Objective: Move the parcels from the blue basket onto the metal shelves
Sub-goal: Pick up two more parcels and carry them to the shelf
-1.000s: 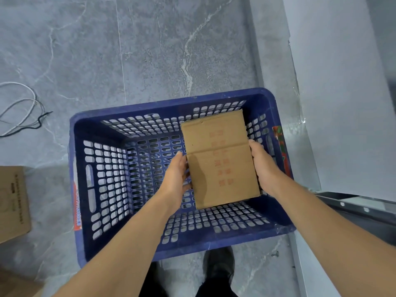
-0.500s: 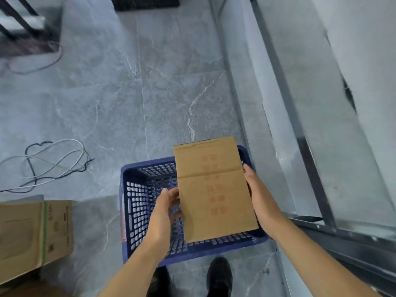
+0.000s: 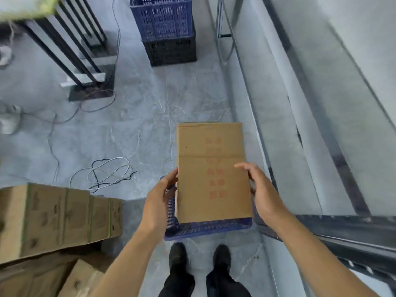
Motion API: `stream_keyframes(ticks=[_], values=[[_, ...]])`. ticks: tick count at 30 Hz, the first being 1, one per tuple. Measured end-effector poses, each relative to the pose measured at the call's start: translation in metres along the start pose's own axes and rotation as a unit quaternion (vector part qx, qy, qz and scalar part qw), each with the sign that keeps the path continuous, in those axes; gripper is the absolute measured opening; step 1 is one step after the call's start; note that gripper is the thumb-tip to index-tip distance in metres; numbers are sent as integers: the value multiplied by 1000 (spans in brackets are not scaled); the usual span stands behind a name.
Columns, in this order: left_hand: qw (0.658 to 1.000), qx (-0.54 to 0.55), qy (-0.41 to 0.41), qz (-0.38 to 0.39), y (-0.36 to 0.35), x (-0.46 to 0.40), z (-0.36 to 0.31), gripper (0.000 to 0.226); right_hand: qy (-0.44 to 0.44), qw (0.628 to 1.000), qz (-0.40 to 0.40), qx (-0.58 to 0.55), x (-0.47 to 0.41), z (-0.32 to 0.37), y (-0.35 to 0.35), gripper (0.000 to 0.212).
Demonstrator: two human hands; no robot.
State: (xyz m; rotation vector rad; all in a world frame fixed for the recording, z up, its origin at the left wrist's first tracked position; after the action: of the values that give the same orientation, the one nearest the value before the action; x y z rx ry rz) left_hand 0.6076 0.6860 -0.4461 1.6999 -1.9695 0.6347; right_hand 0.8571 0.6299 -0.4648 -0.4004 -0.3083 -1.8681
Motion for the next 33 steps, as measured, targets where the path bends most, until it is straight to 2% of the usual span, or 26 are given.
stream_keyframes(ticks=[3, 6, 10, 13, 15, 17, 21, 23, 25, 28, 30, 33], values=[[998, -47, -22, 26, 3, 21, -28, 44, 12, 1000, -11, -20, 20, 29, -5, 46], [996, -72, -5, 53, 5, 39, -50, 42, 10, 997, -21, -72, 37, 42, -8, 47], [983, -144, -72, 92, 25, 62, -68, 67, 21, 991, -51, -119, 58, 52, -5, 43], [986, -74, -97, 117, 34, 79, -79, 62, 27, 992, -33, -115, 70, 55, -12, 50], [985, 38, -92, 138, 37, 88, -81, 57, 12, 995, -16, -99, 73, 56, -22, 46], [982, 94, -78, 144, 41, 95, -82, 59, -6, 996, -30, -85, 73, 54, -29, 39], [986, 59, -58, 141, 44, 102, -81, 62, 26, 996, -30, -75, 86, 62, -42, 42], [987, 40, -66, 139, 43, 106, -80, 56, 20, 993, -21, -116, 94, 68, -43, 54], [987, 39, -74, 137, 43, 109, -82, 46, 49, 993, 4, -104, 100, 82, -46, 64], [988, 36, -80, 123, 49, 111, -85, 48, 98, 992, 30, -80, 107, 102, -49, 79], [989, 45, -85, 115, 55, 111, -88, 52, 97, 990, 64, -81, 108, 108, -48, 86], [988, 41, -88, 123, 60, 110, -92, 50, 98, 989, 105, -47, 114, 124, -50, 73]])
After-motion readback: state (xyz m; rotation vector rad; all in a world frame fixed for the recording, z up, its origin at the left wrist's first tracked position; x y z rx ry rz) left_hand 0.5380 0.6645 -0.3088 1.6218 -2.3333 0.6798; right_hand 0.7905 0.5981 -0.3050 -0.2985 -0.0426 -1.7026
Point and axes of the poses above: each hand's wrist, its own x-axis away from the middle knuckle, its own y-axis out of the back of the hand, z = x × y, the point moved 5 cm from there along -x, towards the middle knuckle, and after that the axes turned 6 degrees about y, right-handed, at the moved point
